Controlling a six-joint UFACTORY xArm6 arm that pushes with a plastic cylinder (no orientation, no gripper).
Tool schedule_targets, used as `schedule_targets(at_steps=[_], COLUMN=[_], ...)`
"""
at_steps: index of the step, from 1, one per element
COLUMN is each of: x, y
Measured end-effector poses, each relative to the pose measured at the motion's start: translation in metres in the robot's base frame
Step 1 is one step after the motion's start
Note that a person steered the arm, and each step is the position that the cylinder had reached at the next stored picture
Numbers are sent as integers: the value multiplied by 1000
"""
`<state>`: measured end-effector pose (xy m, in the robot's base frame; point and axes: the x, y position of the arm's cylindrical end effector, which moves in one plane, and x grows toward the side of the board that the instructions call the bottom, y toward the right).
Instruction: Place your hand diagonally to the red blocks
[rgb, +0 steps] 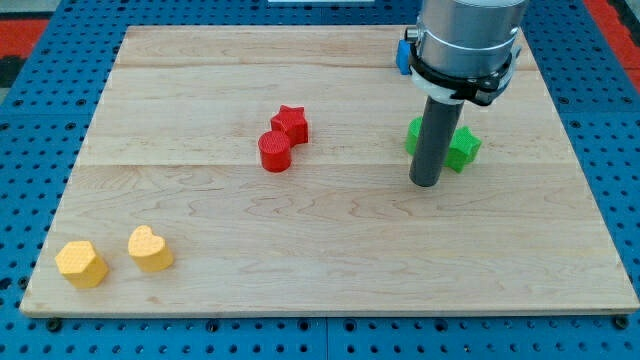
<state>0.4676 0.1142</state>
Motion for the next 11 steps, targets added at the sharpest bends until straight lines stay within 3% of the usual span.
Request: schedule_targets(at_steps=[4,7,11], x=[4,49,50], y=[8,-6,-4])
